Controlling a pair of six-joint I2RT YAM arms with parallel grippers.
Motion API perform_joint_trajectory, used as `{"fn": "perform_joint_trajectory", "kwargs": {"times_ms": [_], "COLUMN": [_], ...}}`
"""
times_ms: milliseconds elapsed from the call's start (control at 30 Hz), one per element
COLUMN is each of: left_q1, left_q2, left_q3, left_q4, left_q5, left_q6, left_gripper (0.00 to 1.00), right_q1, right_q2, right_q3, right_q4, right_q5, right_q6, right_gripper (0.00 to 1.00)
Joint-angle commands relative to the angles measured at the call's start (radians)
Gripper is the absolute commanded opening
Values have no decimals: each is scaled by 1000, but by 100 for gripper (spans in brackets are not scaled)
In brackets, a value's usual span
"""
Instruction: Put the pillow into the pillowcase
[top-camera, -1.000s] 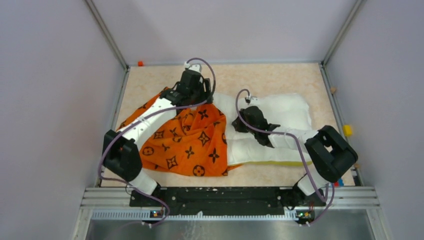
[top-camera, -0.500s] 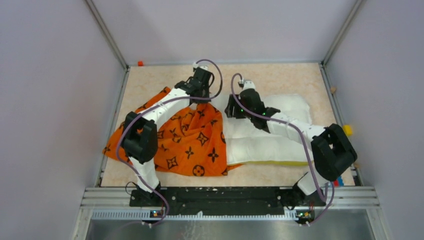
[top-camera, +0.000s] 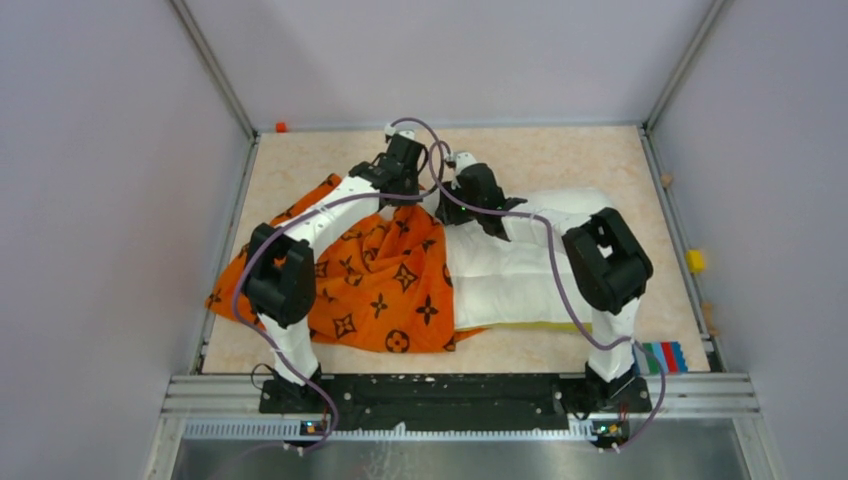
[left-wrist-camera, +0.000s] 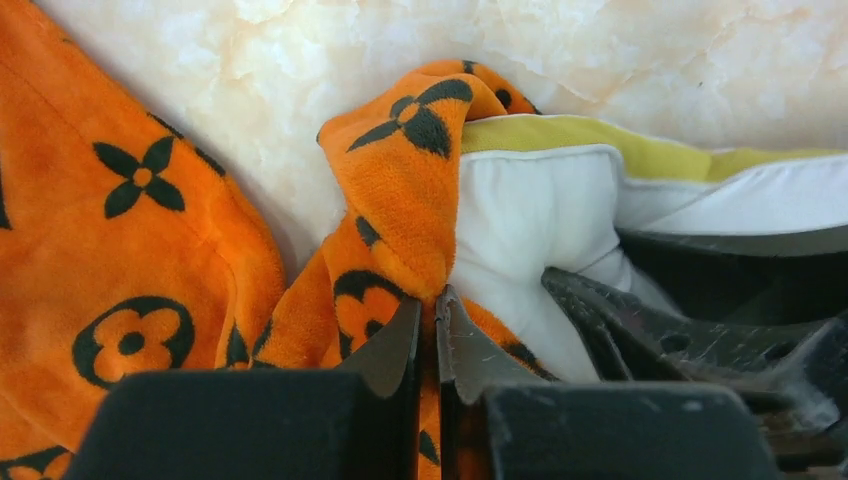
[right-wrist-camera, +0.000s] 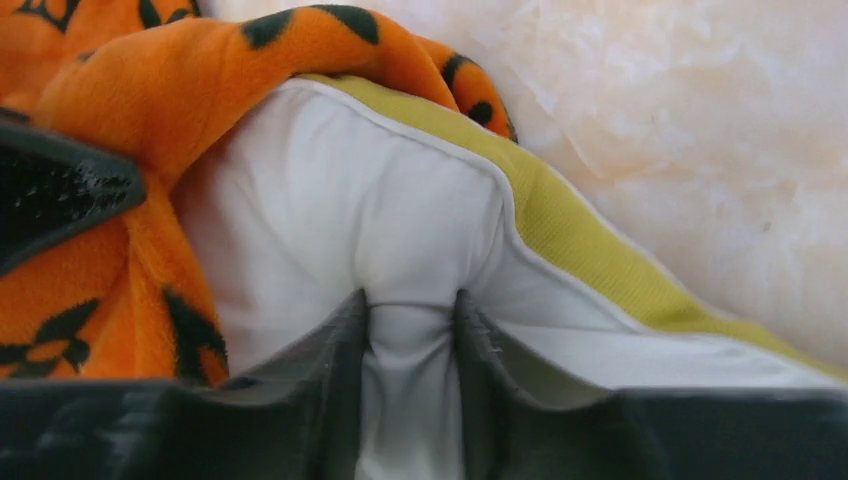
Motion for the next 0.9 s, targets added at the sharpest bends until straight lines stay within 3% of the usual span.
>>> {"fn": "perform_joint_trajectory", "kwargs": {"times_ms": [0,200,433,600,700,867], "left_q1": [-1,-3,-5,-21,-39,-73], "left_q2": [-29,-98,-184,-232,-249,-273], "left_q3": [21,-28,-60,-87,-104,-154], "left_q4": [84,215,335,442,516,681], "left_q5": [21,109,98,233,432,609], "left_q6": [-23,-14,13,30,42,5], "left_gripper": [0,0,0,0,0,0], "right_q1": [-1,-1,9,35,31,-21], "right_q2": [-23,-266,-508,-521,-499,-434], "right_q3": [-75,-230,-424,-473,-455,-407], "right_q4": [69,128,222,263,293,378], "right_q5": [-98,-118,-233,-244,-225,-182], "right_q6": [67,186,309,339,360,460], "right_gripper": [4,0,0,0,0,0]}}
